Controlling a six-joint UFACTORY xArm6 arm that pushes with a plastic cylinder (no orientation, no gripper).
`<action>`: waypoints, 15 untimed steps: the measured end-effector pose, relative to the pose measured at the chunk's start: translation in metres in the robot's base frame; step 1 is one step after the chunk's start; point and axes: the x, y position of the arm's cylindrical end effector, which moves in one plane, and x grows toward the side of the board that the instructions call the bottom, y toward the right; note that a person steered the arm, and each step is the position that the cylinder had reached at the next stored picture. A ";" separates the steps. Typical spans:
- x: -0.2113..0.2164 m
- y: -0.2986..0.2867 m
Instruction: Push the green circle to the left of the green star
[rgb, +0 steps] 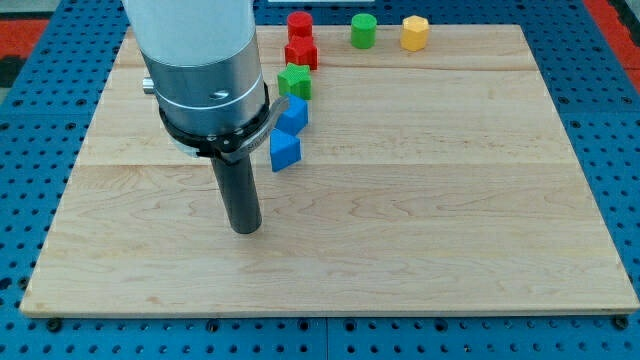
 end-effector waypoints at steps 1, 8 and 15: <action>-0.001 0.001; -0.297 0.334; -0.334 0.113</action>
